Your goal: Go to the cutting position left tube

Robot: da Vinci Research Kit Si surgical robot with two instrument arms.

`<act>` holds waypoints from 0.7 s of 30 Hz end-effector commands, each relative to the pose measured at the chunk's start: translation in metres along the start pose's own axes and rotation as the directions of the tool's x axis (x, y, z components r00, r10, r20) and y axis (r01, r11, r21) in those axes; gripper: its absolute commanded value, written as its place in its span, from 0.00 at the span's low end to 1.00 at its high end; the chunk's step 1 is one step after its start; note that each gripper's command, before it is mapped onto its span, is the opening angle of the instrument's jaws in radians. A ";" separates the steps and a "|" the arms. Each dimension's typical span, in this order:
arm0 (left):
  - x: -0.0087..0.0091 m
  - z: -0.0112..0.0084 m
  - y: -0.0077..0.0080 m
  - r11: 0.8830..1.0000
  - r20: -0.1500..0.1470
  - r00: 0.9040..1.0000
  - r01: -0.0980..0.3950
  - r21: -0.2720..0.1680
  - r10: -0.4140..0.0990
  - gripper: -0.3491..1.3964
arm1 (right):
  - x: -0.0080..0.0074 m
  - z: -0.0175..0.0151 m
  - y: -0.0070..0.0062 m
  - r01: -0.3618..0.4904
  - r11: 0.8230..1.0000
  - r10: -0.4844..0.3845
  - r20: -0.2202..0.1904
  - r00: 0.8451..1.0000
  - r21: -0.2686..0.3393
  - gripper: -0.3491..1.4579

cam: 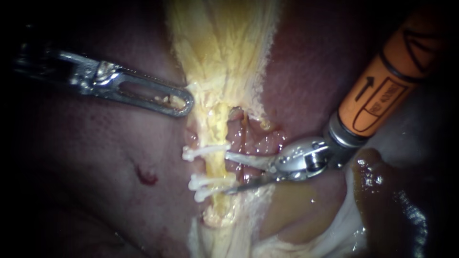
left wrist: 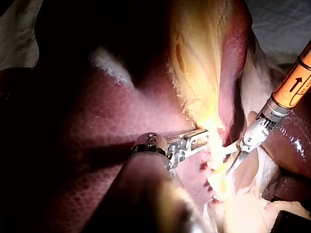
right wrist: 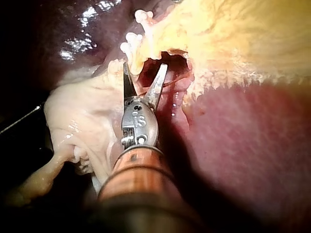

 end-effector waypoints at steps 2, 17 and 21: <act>0.0000 0.0000 -0.0001 1.000 -0.001 1.000 0.000 0.001 0.000 0.00 | -0.0002 0.0000 0.0005 -0.009 1.000 0.009 0.000 1.000 0.008 0.99; 0.0000 0.0000 -0.0001 1.000 -0.001 1.000 0.000 0.001 0.000 0.00 | 0.0007 0.0006 0.0004 -0.048 0.994 0.055 -0.064 0.996 0.103 0.99; -0.0001 0.0000 -0.0001 1.000 -0.001 1.000 0.000 0.000 0.000 0.00 | 0.0020 0.0016 -0.0002 -0.047 0.987 0.062 -0.093 0.994 0.157 0.99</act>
